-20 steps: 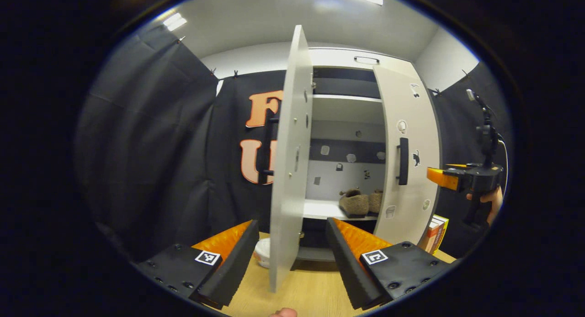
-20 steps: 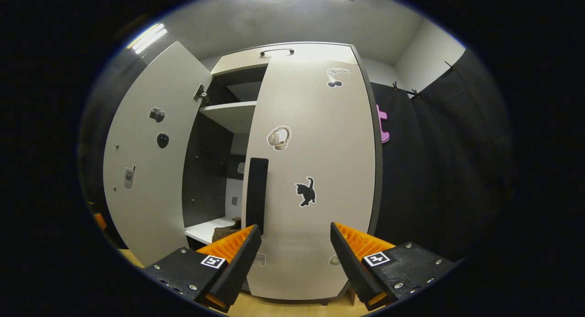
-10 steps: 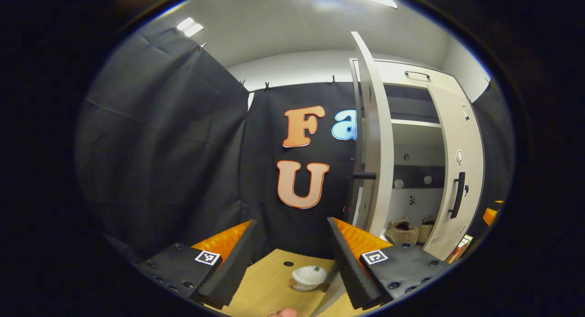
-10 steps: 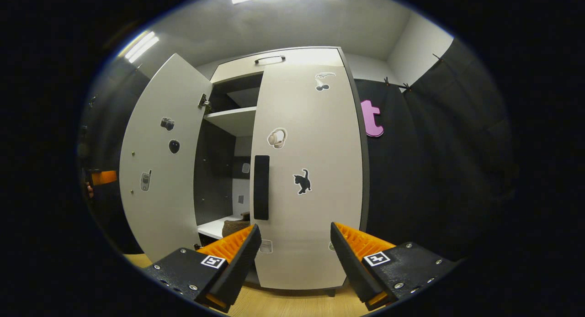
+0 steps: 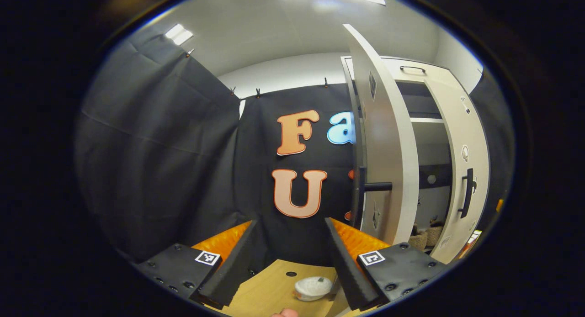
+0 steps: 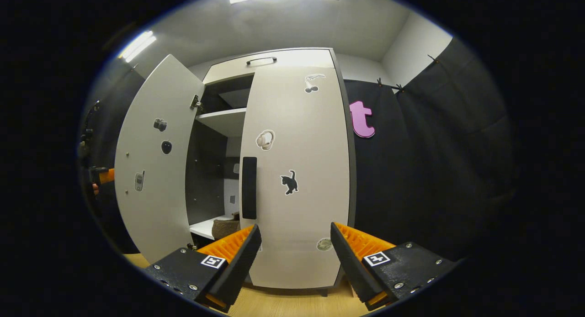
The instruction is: Grab one shoe with the right hand and put it into the shoe cabinet, grab the other shoe with the left hand and put it into the shoe cabinet; then close the right door with the right hand and the left door with the left hand.
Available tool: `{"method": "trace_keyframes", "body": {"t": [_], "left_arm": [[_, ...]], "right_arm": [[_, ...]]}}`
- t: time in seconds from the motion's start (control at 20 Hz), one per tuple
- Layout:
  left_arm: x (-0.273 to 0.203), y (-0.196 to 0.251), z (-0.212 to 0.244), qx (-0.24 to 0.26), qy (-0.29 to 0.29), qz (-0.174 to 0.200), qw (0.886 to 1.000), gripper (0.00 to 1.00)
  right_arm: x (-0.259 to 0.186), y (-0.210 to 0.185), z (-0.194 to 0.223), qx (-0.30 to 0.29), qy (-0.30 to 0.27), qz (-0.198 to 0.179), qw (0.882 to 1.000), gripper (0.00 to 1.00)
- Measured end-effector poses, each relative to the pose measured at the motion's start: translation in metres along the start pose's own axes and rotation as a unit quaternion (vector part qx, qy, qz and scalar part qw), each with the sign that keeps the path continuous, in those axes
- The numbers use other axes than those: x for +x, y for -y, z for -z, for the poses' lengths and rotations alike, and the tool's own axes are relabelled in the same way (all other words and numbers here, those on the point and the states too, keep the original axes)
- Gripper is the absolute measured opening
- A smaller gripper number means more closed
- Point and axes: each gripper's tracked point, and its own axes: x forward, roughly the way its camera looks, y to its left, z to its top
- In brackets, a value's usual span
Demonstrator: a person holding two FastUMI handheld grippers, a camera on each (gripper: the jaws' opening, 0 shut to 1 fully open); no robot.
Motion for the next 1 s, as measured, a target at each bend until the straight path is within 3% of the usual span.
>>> {"method": "trace_keyframes", "body": {"t": [0.05,0.2,0.4,0.5,0.6,0.7,0.8,1.0], "left_arm": [[-0.001,0.002,0.000,-0.001,-0.001,0.003,1.000,0.90],[-0.011,0.017,0.001,-0.012,-0.003,0.015,1.000,0.99],[-0.017,0.037,0.000,-0.016,-0.001,0.034,0.999,0.94],[-0.019,0.054,0.000,-0.012,-0.006,0.058,0.998,0.99],[-0.021,0.070,0.000,-0.013,-0.010,0.079,0.997,0.91],[-0.022,0.087,0.000,-0.019,-0.013,0.101,0.995,0.99],[-0.021,0.111,0.003,-0.032,-0.018,0.130,0.991,0.93],[-0.016,0.163,0.007,-0.045,-0.023,0.181,0.982,0.99]], "right_arm": [[0.001,0.000,-0.001,0.002,0.000,-0.002,1.000,0.94],[0.001,-0.003,-0.004,0.000,0.002,-0.009,1.000,0.94],[-0.002,-0.002,-0.003,-0.006,-0.002,-0.014,1.000,0.94],[-0.003,-0.001,-0.002,-0.006,-0.007,-0.013,1.000,0.94],[-0.006,-0.001,-0.002,-0.003,-0.008,-0.015,1.000,0.94],[-0.011,0.003,-0.002,-0.007,-0.009,-0.010,1.000,0.94],[-0.013,0.006,-0.001,-0.013,-0.009,-0.005,1.000,0.94],[-0.019,0.010,0.001,-0.011,-0.016,0.004,1.000,0.94]]}}
